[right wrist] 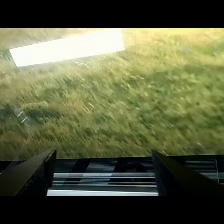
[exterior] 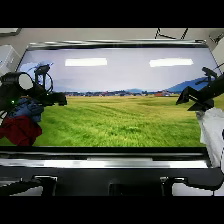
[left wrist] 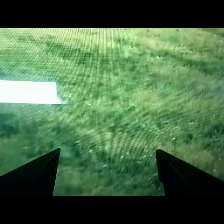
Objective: Fold the clothes and pants, and hang the long-sleeved shirts on hangers.
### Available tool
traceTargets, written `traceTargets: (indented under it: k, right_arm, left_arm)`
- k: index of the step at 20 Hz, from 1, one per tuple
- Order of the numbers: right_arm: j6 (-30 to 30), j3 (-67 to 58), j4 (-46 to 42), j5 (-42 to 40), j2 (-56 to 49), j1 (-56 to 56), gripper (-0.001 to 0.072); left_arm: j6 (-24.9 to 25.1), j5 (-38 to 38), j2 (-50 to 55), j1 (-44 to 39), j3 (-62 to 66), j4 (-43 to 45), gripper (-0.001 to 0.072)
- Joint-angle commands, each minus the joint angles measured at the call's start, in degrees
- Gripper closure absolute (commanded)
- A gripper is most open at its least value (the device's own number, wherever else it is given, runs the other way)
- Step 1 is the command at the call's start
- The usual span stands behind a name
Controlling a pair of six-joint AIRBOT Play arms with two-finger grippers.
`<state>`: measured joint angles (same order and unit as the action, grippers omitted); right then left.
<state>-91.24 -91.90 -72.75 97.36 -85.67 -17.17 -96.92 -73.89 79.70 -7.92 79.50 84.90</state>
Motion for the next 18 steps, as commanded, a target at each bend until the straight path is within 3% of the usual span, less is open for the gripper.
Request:
traceTargets:
  k: [1,13,18]
  right_arm:
    - [0.0,0.02,0.0,0.0,-0.04,0.04,0.0041]
    - [0.0,0.02,0.0,0.0,-0.04,0.04,0.0041]
    - [-0.07,0.02,0.44,-8.24,-0.07,0.04,0.0041]
  left_arm:
    - [0.02,0.0,0.04,-0.02,-0.02,0.0,-0.0006]
    - [0.02,0.0,0.04,-0.02,-0.02,0.0,-0.0006]
    - [-0.68,3.89,0.09,-0.04,-0.04,-1.31,-0.0006]
